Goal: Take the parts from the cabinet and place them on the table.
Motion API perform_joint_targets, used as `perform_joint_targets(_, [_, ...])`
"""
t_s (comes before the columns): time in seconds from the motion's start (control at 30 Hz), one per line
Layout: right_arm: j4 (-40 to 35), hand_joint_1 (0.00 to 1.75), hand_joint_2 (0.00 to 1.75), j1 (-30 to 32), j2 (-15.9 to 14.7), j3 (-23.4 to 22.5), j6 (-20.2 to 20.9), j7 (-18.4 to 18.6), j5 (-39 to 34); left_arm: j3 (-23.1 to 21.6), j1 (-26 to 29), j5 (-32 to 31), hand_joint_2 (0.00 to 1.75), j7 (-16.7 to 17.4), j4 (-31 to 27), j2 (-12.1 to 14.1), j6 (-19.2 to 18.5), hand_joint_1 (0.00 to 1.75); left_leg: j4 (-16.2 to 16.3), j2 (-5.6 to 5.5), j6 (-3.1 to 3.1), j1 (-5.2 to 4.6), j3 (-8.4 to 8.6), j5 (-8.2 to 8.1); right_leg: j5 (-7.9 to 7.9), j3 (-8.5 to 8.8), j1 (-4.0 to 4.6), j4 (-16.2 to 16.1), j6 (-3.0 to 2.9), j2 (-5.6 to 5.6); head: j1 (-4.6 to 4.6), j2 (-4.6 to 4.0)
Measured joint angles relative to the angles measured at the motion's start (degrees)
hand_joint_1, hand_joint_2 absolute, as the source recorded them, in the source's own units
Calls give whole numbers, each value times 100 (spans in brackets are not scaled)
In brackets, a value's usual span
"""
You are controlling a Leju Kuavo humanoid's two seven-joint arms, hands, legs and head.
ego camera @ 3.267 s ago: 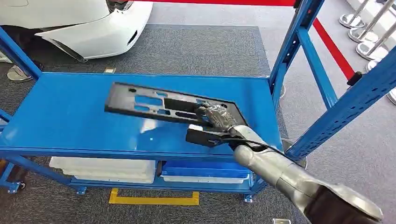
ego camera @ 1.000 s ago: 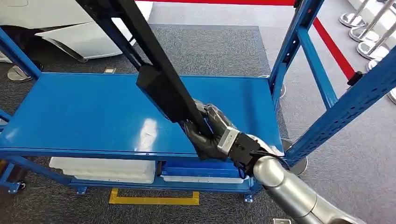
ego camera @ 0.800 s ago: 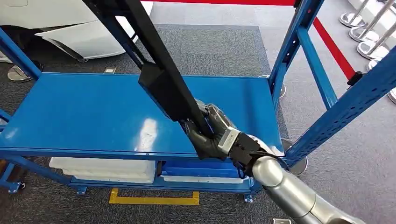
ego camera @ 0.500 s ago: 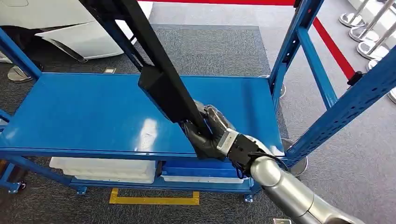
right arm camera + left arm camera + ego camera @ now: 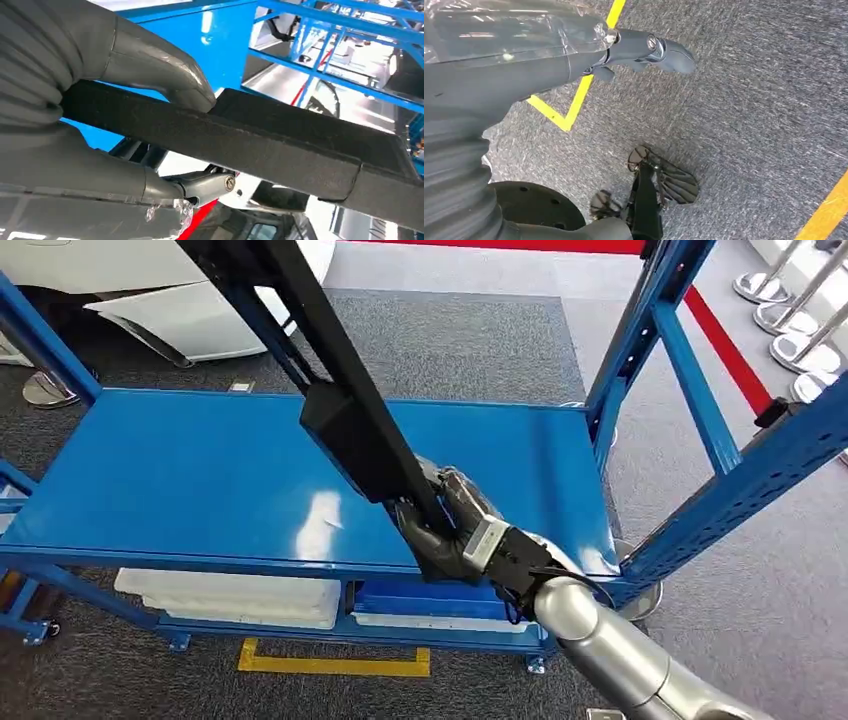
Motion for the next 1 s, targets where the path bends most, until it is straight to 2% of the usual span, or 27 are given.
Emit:
perform_joint_targets(0.03, [11,175,175,0,0,-2,0,0,0,0,0,-2,175,2,0,-4,-2,0,24,-4,-12,12,-18,2,212,171,-21,-316,7,0,18,0])
perform_joint_targets(0.07, [17,175,175,-4,0,-2,0,-2,0,0,-2,-2,175,4,0,-13,-7,0,59,-10,-33,30,-36,-4,489,465,-45,-871,23,-2,35,0])
perform_joint_targets(0.1, [24,175,175,-12,0,-2,-2,-4,0,0,-4,-6,175,4,0,-13,-9,0,103,-13,-71,37,-58,-15,669,741,-71,-1390,47,-1,48,0])
perform_joint_targets(0.13, [37,175,175,-17,2,0,-4,-11,0,0,-5,-15,175,4,0,-13,-9,0,120,-19,-127,32,-98,-5,526,818,-40,-1542,23,35,68,0])
perform_joint_targets(0.17, [39,175,175,-15,4,0,-7,-20,0,0,-7,-26,175,9,0,-13,-11,0,128,-28,-170,28,-108,12,658,767,-6,-1504,-43,78,74,0])
perform_joint_targets(0.23, [59,175,175,-15,2,-2,-28,-26,-2,0,-2,-42,175,37,0,-13,-31,0,129,-42,-257,23,-123,72,644,709,1,-1497,-106,73,35,0])
perform_joint_targets(0.27, [59,175,175,-15,2,-2,-28,-31,-2,0,1,-50,175,77,0,-13,-33,0,115,-43,-305,33,-133,102,673,688,14,-1506,-160,69,17,0])
perform_joint_targets(0.3, [61,175,175,-22,2,-2,-35,-35,-2,0,4,-55,175,109,0,-13,-31,0,156,-41,-334,55,-164,66,729,662,-25,-1549,-243,45,11,0])
perform_joint_targets(0.33, [63,175,175,-22,11,-2,-37,-37,-2,0,2,-57,175,127,0,-13,-31,0,329,-24,-343,48,-229,-153,768,617,-12,-1553,-293,32,-33,0])
perform_joint_targets(0.37, [63,175,175,-21,17,-2,-37,-39,-2,0,2,-61,175,140,0,-13,-31,0,692,-3,-347,52,-357,-482,805,565,-1,-1553,-344,29,-86,0])
perform_joint_targets(0.4, [68,175,175,-18,20,0,-42,-39,-7,0,2,-61,175,153,0,-13,-31,0,1192,2,-359,57,-518,-818,848,506,18,-1552,-365,16,-151,0])
perform_joint_targets(0.43, [74,175,175,-18,20,-2,-39,-39,-7,0,1,-61,175,160,0,-13,-31,0,1619,2,-369,50,-643,-1042,888,452,38,-1550,-378,5,-188,0])
perform_joint_targets(0.47, [83,175,175,-16,20,0,-39,-39,-7,0,-1,-65,175,160,0,-13,-31,0,1931,2,-371,39,-697,-1144,934,392,62,-1545,-385,-3,-212,0])
perform_joint_targets(0.5, [89,175,175,-13,20,0,-39,-39,-7,0,0,-66,175,166,0,-13,-31,0,1957,2,-356,30,-619,-1082,977,335,86,-1543,-392,-6,-236,0])
perform_joint_targets(0.53, [94,175,175,-12,20,2,-39,-39,-7,0,2,-68,175,179,0,-13,-35,0,1730,2,-320,11,-408,-915,1020,282,106,-1542,-395,-8,-258,0])
perform_joint_targets(0.6, [96,175,175,-13,24,2,-42,-39,-7,0,-5,-98,175,241,0,-2,-116,0,765,2,-209,-42,262,-579,1102,202,136,-1542,-388,-8,-300,0])
perform_joint_targets(0.63, [96,175,175,-14,41,2,-44,-42,-7,0,-15,-107,175,280,0,24,-146,0,262,2,-130,-85,600,-609,1140,189,130,-1540,-375,-13,-315,0])
perform_joint_targets(0.67, [98,175,175,-17,48,2,-50,-44,-9,0,-20,-107,175,304,0,33,-153,0,-22,30,-114,-102,695,-648,1174,164,166,-1528,-344,-19,-310,0])
perform_joint_targets(0.7, [103,175,175,-13,55,2,-57,-53,-11,0,-32,-111,175,310,0,33,-155,0,19,36,-142,-117,663,-581,1221,177,138,-1552,-299,-38,-276,0])
perform_joint_targets(0.77, [109,175,175,-18,68,2,-66,-66,-24,0,-46,-111,175,313,0,48,-155,0,-9,35,-79,-147,622,-519,1313,167,93,-1591,-217,-62,-317,0])
perform_joint_targets(0.8, [116,175,175,-15,66,2,-68,-68,-33,0,-35,-109,175,319,0,50,-155,0,-124,45,-34,-113,569,-409,1317,141,112,-1590,-178,-56,-319,0])
perform_joint_targets(0.83, [125,175,175,-16,66,2,-77,-74,-48,0,-40,-111,175,321,0,50,-155,0,-150,69,-18,-98,557,-331,1165,101,100,-1517,-151,-30,-324,0])
perform_joint_targets(0.87, [129,175,175,-20,66,2,-87,-76,-72,2,-47,-111,175,321,0,52,-155,0,-169,67,28,-94,486,-274,831,14,93,-1282,-131,-15,-275,0])
perform_joint_targets(0.9, [131,175,175,-17,66,2,-103,-79,-98,2,-45,-114,175,321,0,57,-155,0,-168,64,36,-93,394,-204,444,-96,74,-879,-105,-13,-229,0])
perform_joint_targets(0.93, [138,175,175,-10,66,2,-120,-79,-127,2,-42,-118,175,323,0,57,-168,0,-166,64,37,-93,305,-139,149,-187,61,-450,-87,-13,-193,0])
perform_joint_targets(0.97, [144,175,175,-6,66,2,-133,-79,-142,2,-41,-120,175,323,0,57,-173,0,-157,64,35,-92,239,-92,30,-239,58,-164,-76,-13,-184,0])
perform_joint_targets(1.0, [148,175,175,2,66,2,-153,-79,-164,2,-39,-122,175,326,0,57,-192,0,-132,67,22,-85,122,-17,91,-250,49,155,-61,-13,-140,0])
